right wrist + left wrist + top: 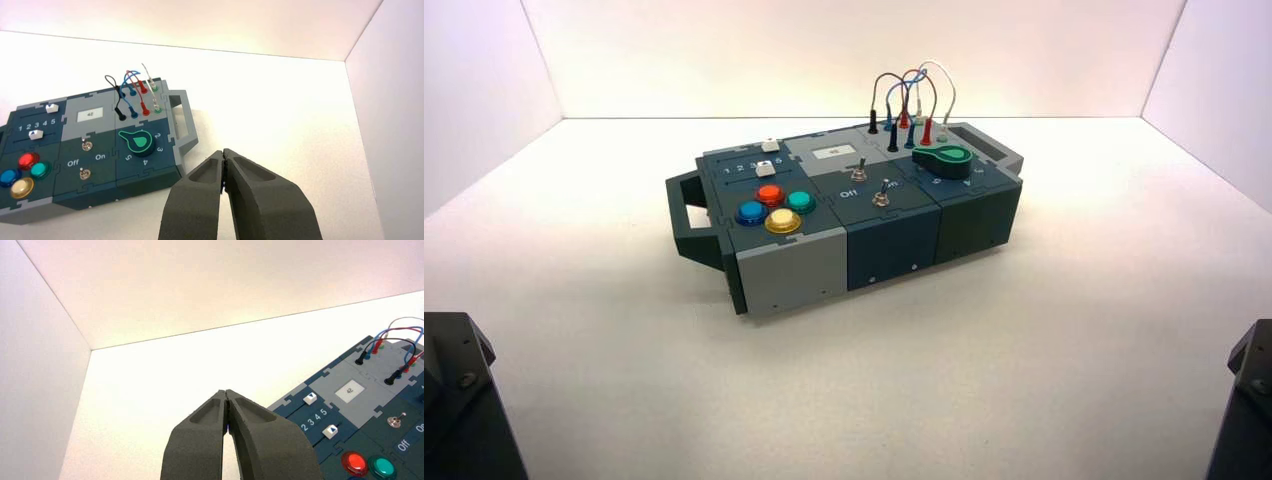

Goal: Flip the bottom switch off with the right gripper.

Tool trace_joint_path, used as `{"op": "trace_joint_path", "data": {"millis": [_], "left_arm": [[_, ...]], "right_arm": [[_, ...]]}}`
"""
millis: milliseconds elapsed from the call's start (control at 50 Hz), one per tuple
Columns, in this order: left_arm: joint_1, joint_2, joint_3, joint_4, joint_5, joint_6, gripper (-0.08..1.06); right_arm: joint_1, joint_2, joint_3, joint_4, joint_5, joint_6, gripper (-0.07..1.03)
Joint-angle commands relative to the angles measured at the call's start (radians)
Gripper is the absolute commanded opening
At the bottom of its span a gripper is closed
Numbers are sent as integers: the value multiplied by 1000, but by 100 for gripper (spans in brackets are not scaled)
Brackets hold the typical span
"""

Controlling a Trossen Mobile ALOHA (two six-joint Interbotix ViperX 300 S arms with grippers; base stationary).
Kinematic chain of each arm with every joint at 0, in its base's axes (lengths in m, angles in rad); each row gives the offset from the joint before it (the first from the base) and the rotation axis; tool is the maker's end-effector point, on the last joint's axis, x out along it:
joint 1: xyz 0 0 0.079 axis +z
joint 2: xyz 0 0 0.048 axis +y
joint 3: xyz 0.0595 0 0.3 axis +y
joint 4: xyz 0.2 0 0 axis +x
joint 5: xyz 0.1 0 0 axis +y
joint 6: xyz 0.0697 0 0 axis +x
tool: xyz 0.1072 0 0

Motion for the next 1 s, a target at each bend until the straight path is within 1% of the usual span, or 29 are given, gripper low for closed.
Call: {"op": "trace_joint_path", "data": {"millis": [20,240,300,540,600,720,740,880,1000], "left_arm": [[5,6,-14,2,-12,3,-3],[5,11,-14,3,-20,3,-3],[5,20,-15,3,-23,5,-3],[-2,84,-21,2,-20,5,-3],[-18,117,-26,2,-15,5,-3],[-74,204,-40,0,28,5,-3],[-97,236,-46,2,46,3,-3],[-186,371,-81,2,121,5,-3],[-229,476,-112,2,184,5,-3]], "right_arm": [[3,12,-25,2,-12,-2,-2],[3,12,-26,3,-12,-2,-2],[6,17,-25,14,-12,-2,-2],[46,67,-34,17,-15,-3,-2],[49,86,-37,21,-15,-3,-2],[57,129,-46,31,-15,-8,-2],[57,140,-46,32,-15,-9,-2],[58,187,-63,32,-15,-15,-2],[58,210,-77,32,-17,-18,-2]]}}
